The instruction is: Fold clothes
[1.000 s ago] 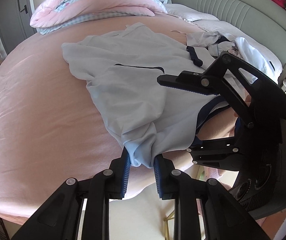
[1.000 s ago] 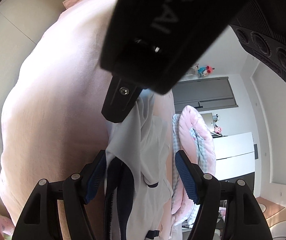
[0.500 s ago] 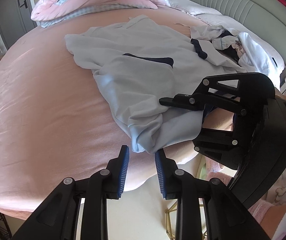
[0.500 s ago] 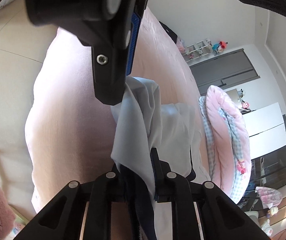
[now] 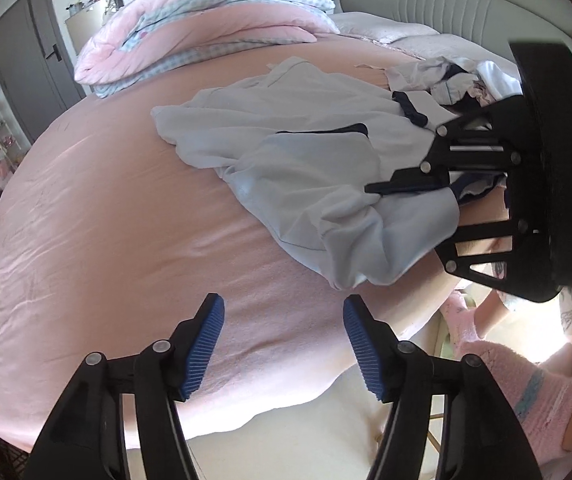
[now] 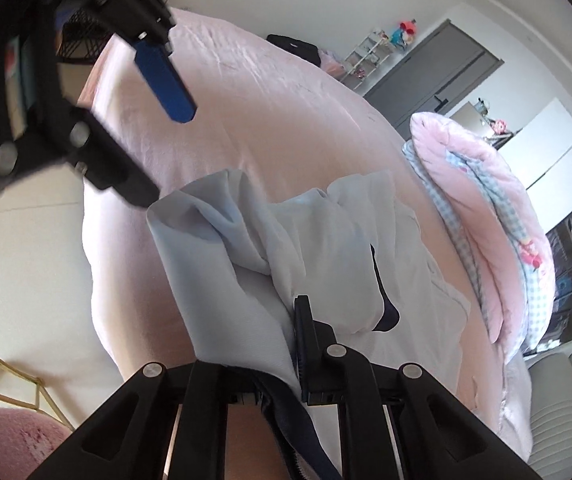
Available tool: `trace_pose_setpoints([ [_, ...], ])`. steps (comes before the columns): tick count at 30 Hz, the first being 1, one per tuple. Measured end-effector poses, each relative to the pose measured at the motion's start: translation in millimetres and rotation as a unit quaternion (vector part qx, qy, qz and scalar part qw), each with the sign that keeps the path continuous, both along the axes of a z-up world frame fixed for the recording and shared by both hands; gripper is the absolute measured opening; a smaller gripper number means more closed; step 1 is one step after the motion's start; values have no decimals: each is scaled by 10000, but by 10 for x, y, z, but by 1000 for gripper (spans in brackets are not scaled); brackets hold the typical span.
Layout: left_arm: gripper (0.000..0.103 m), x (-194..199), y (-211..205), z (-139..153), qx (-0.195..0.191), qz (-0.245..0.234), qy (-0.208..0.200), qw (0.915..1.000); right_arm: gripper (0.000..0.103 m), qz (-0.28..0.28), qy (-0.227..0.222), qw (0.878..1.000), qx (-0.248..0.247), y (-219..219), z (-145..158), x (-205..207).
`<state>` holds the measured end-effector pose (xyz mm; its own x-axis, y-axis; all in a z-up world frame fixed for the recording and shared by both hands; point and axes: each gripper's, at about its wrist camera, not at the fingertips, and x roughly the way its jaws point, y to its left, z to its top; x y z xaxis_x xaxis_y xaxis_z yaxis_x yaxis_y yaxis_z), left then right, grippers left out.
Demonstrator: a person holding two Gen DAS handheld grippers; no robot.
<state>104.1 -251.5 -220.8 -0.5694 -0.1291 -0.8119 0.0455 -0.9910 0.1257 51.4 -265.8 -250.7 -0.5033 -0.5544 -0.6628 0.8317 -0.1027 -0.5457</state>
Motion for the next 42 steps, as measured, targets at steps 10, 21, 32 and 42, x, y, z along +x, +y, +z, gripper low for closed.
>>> trace_pose_setpoints([
  [10,61,-191,266,-83,-1322,-493,792,9868,9,-235,-636,9975,-193,70,160,-173],
  [21,61,-323,566,-205,-2371,-1553,799,9556,9,-170,-1269,9908,-430,149,296,-335],
  [32,61,-579,569,-271,-2552,-1955,785,9437,9,21,-1571,9872,-262,141,283,-386],
  [42,32,-706,591,-363,-2387,-1808,673,9517,9,-5,-1677,9856,-216,182,315,-434],
])
